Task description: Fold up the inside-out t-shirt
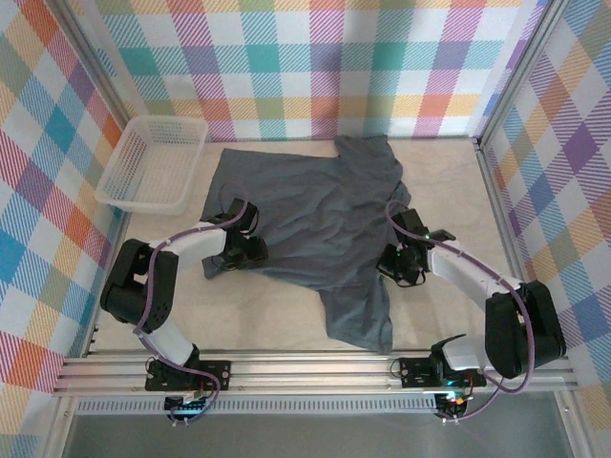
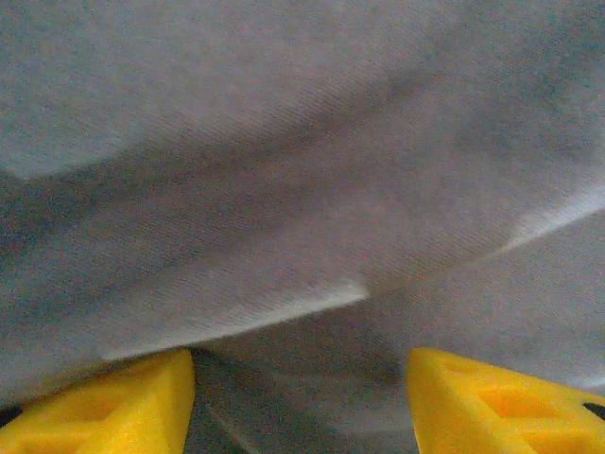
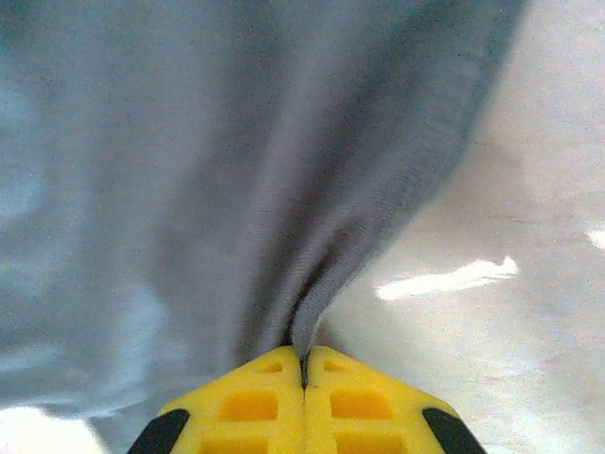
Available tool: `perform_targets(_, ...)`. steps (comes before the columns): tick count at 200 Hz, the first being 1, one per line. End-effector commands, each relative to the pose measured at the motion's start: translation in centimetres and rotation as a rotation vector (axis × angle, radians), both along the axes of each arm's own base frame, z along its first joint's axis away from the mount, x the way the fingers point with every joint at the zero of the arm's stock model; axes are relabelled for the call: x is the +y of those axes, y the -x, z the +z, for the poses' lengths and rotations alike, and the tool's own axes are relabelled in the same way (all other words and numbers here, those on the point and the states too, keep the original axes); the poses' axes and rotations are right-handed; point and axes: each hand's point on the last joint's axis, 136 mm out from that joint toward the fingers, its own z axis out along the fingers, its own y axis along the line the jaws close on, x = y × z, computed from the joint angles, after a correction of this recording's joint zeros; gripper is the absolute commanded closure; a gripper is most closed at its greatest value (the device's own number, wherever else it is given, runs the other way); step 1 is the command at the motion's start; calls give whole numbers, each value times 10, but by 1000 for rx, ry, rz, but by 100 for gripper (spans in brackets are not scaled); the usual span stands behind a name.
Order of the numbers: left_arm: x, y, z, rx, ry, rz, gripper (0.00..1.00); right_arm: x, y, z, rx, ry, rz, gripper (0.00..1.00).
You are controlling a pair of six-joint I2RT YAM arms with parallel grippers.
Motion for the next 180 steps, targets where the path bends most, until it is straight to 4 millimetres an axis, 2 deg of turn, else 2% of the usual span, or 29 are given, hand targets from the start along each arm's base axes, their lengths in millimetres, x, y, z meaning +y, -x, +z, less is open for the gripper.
perform_targets(1,-33,-9,30,-82,142,-78,38,23,-18,10,3,-48,-58,100)
perform_targets(12,-48,-8,39,-106,162,-120,37,29,-33,5,18,-46,-98,100)
perform_targets(20,-58,-6,43,-114,168,-151,36,30,-46,2,17,-23,-114,88)
perform_targets(25,-64,-5,46,-122,169,-171,35,27,-52,0,13,4,-120,84)
perform_targets(39,-76,1,48,-135,168,-205,34,12,-66,-7,-10,112,-122,82)
perform_targets(50,-82,5,48,-133,172,-215,33,6,-70,-4,-17,143,-87,73)
perform_targets(61,-82,11,45,-122,164,-219,33,-2,-66,3,-26,164,-55,64)
perform_targets(68,-82,14,44,-119,163,-219,33,-11,-58,8,-35,186,-49,61)
perform_targets(87,-80,18,45,-127,167,-212,33,-38,-23,16,-52,200,-92,60)
perform_targets(109,-79,20,54,-143,178,-220,33,-61,31,4,-5,164,-178,62)
perform_targets(134,-75,21,63,-163,164,-222,32,-58,89,-16,124,66,-230,67)
perform_targets(147,-73,21,65,-172,155,-217,32,-57,113,-23,179,50,-239,69)
perform_targets(162,-71,21,63,-173,149,-211,32,-58,132,-29,228,66,-214,68)
perform_targets(180,-72,21,60,-166,155,-205,32,-54,141,-31,272,83,-162,66)
